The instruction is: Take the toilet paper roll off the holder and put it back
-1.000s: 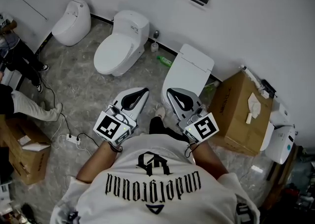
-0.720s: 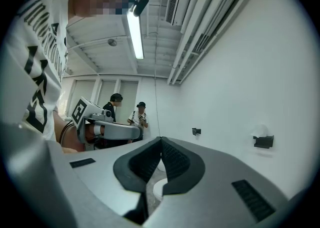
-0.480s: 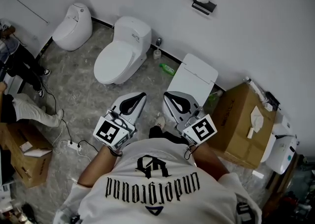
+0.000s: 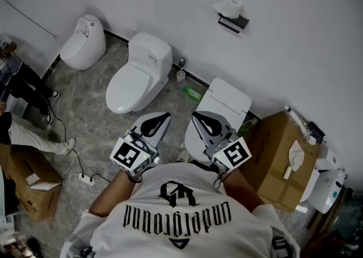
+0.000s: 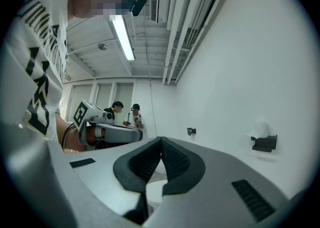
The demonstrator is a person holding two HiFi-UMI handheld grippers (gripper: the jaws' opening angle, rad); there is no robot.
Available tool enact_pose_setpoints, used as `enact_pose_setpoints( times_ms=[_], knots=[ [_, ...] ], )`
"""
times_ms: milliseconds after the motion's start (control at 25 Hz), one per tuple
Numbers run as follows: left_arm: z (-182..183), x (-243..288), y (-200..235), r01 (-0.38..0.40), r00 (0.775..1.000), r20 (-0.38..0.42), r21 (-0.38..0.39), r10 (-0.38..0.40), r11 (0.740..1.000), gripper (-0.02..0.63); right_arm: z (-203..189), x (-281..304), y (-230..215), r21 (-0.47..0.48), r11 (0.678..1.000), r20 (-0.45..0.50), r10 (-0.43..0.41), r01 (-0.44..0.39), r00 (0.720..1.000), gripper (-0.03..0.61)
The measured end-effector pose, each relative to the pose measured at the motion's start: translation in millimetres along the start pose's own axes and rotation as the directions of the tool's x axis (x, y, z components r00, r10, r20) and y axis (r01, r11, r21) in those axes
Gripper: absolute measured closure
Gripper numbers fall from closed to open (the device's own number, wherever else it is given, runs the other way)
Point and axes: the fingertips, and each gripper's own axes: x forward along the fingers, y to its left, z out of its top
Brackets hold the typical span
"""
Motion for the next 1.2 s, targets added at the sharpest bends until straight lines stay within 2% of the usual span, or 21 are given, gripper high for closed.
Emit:
enact_pose_setpoints(
  times_ms=[200, 400, 480, 960, 1120, 1200],
  knots=[
    [-0.6, 33.1, 9.0, 0.003, 1.000, -0.007, 0.004, -0.003, 1.000, 0.600, -3.8, -2.3, -44.4, 0.023, 0.999, 0.009, -0.038, 0.038, 0.999, 0.565],
    [4.0, 53.4, 30.3, 0.009, 1.000, 0.005, -0.034, -0.009, 0.999, 0.600, -9.7, 1.0, -68.1, 0.030, 0.997, 0.001, -0.066, 0.066, 0.998, 0.565],
    [6.0, 61.8, 40.2, 0.018, 1.000, 0.008, -0.027, -0.018, 0.999, 0.600, -12.6, 4.8, -77.1, 0.035, 0.996, -0.006, -0.081, 0.081, 0.997, 0.565],
    [11.1, 120.4, 102.0, 0.124, 0.992, -0.010, -0.021, -0.125, 0.992, 0.600, -11.7, 32.8, -135.5, 0.032, 0.976, -0.025, -0.215, 0.216, 0.976, 0.565],
    [16.3, 134.5, 125.3, 0.160, 0.987, -0.016, 0.024, -0.160, 0.987, 0.600, -8.6, 51.8, -152.7, 0.028, 0.966, -0.025, -0.255, 0.255, 0.967, 0.565],
    [18.0, 139.4, 136.2, 0.183, 0.983, -0.027, 0.024, -0.183, 0.983, 0.600, -7.5, 62.9, -158.8, 0.025, 0.962, -0.026, -0.272, 0.272, 0.962, 0.565]
  ],
)
